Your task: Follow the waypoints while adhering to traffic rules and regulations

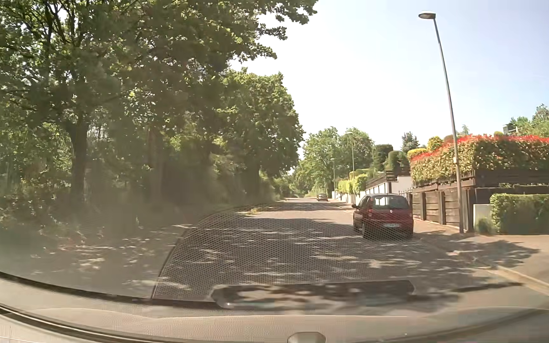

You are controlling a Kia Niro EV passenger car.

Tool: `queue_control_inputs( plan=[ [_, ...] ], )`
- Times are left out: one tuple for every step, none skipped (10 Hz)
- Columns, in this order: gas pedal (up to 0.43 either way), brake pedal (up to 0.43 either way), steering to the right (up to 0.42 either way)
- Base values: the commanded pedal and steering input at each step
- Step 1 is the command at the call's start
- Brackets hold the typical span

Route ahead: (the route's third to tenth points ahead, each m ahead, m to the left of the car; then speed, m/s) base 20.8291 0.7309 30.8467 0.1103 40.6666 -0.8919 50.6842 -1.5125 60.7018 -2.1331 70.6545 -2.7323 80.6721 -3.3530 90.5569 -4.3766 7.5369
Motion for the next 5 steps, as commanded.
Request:
queue_control_inputs(
  plan=[
    [0.189, 0.000, 0.006],
    [0.189, 0.000, 0.006],
    [0.189, 0.000, 0.006],
    [0.189, 0.000, 0.006],
    [0.189, 0.000, 0.006]
  ],
)
